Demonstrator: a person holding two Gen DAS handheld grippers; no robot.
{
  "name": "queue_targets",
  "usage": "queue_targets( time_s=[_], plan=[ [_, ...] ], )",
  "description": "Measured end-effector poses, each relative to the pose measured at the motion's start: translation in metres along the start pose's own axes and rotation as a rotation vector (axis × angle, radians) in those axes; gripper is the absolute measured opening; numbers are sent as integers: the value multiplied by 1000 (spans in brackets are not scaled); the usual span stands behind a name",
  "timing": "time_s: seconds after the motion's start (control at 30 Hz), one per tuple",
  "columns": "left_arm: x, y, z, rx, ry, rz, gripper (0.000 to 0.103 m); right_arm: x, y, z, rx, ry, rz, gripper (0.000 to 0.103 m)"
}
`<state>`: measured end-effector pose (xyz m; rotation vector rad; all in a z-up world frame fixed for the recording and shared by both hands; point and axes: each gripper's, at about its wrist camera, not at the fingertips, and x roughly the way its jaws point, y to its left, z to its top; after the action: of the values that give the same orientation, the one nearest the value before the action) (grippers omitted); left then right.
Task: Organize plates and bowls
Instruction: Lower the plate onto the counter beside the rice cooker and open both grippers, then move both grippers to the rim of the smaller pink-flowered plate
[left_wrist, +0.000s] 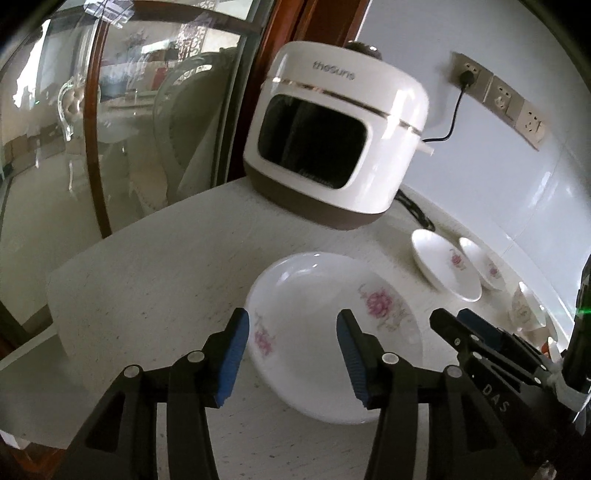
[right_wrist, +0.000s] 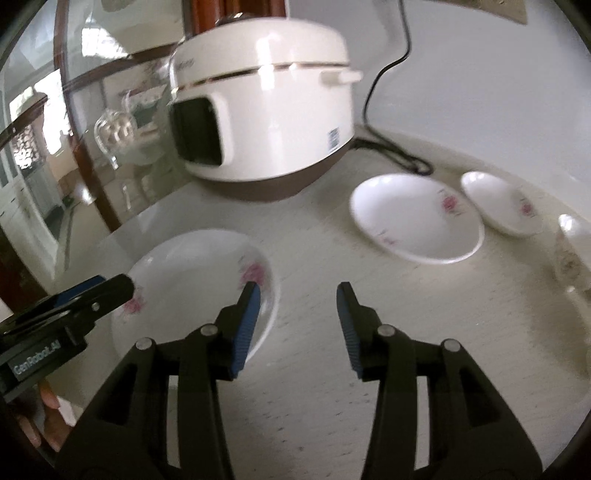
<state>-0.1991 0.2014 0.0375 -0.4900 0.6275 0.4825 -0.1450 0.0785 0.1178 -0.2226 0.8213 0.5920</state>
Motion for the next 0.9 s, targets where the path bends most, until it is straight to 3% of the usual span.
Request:
queue_targets(
  time_s=[0.5, 0.9],
  plan=[
    [0, -58, 17, 80, -29, -101, 52, -8, -39, 12, 92, -55, -100, 47],
    [4, -91, 24, 154, -45, -128, 56, -5, -56, 16, 126, -53, -135, 47]
  ],
)
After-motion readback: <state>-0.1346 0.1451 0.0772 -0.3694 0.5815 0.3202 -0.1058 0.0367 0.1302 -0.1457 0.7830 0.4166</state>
